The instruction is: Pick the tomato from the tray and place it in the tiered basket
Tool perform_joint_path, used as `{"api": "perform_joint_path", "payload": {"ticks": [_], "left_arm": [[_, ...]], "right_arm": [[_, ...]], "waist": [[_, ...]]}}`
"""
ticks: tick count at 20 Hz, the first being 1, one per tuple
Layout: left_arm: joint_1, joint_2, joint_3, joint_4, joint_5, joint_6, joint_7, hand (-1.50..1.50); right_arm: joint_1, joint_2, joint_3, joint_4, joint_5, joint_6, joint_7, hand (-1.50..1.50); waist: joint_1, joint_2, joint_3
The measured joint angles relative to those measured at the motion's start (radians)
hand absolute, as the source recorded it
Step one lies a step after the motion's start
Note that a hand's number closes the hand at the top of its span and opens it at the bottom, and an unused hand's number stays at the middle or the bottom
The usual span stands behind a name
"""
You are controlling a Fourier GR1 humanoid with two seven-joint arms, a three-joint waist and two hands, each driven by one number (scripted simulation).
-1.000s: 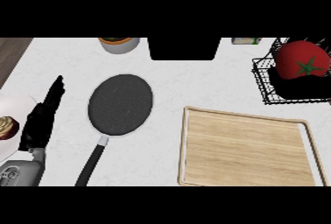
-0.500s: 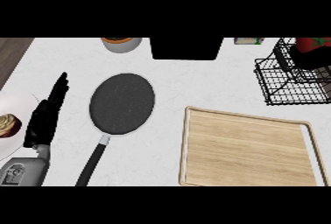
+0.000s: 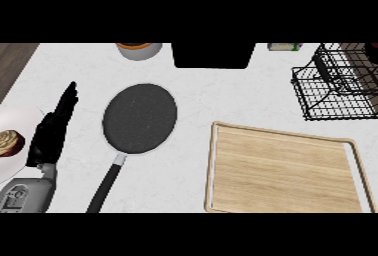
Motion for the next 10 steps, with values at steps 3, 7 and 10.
{"api": "perform_joint_path", "payload": {"ticks": [3,7,10], "left_arm": [[0.005,-0.009,0.002,-0.011,-0.009,-0.001,0.004,0.00],[0.020,0.000,0.020,-0.024,-0.005,-0.020,-0.003,0.00],[0.026,-0.006,0.019,-0.042,-0.013,-0.022,0.009,0.00]], "right_arm": [[-0.009,-0.019,-0.024,0.093,-0.008,-0.019,-0.094,1.50],[-0.047,-0.021,-0.050,0.234,-0.025,-0.035,-0.198,1.50],[-0.059,-0.027,-0.074,0.327,-0.044,-0.037,-0.272,1.50]], "waist": [[-0.002,-0.001,0.000],[0.002,0.000,0.000],[0.002,0.000,0.000]]}}
